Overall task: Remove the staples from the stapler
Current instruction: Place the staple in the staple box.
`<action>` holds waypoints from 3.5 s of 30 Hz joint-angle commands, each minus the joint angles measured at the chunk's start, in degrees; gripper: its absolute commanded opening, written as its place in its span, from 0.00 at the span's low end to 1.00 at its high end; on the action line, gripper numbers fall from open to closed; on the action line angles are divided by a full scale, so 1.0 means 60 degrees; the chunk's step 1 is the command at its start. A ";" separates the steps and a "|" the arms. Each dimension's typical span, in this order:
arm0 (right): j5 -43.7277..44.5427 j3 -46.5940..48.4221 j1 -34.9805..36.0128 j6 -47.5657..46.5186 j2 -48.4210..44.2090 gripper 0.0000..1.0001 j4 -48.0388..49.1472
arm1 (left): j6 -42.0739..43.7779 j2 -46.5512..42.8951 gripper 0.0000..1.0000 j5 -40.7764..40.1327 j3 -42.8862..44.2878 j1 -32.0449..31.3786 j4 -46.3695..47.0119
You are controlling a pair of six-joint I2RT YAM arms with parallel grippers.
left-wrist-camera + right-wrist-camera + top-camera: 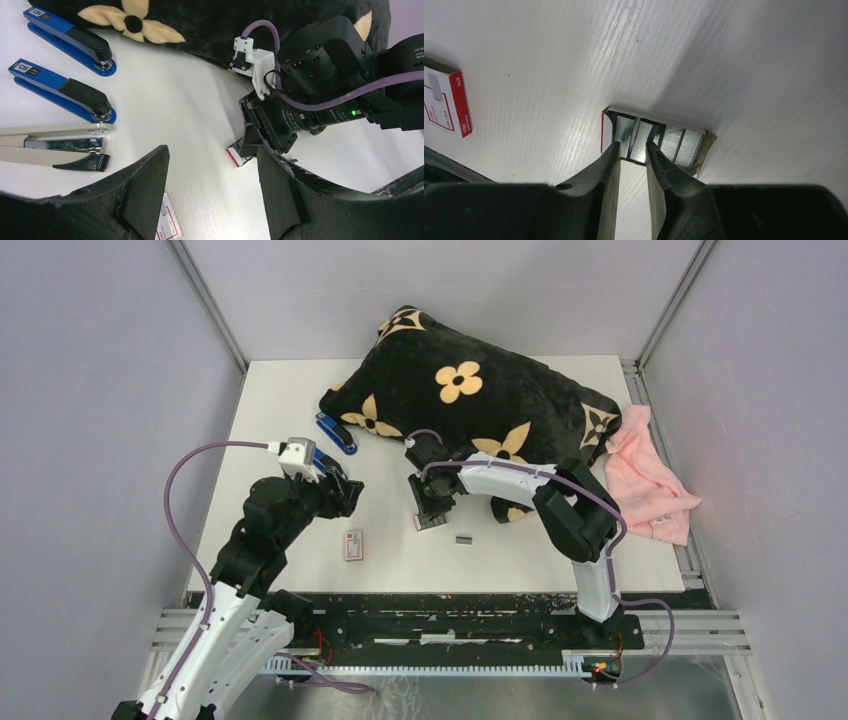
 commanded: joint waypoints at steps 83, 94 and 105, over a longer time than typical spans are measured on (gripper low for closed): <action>-0.2507 -0.0649 -0.0831 0.0154 -0.0285 0.42 0.1058 | -0.3954 0.6292 0.30 0.1262 -0.3576 -0.1243 0.6994; -0.2398 -0.0594 -0.0841 0.0096 -0.0250 0.42 0.1006 | -0.3914 0.7309 0.30 0.1391 -0.3245 -0.1406 0.7441; -0.2408 -0.0586 -0.0845 0.0166 -0.0199 0.42 0.0982 | -0.3868 0.7584 0.30 0.1474 -0.3207 -0.1455 0.7573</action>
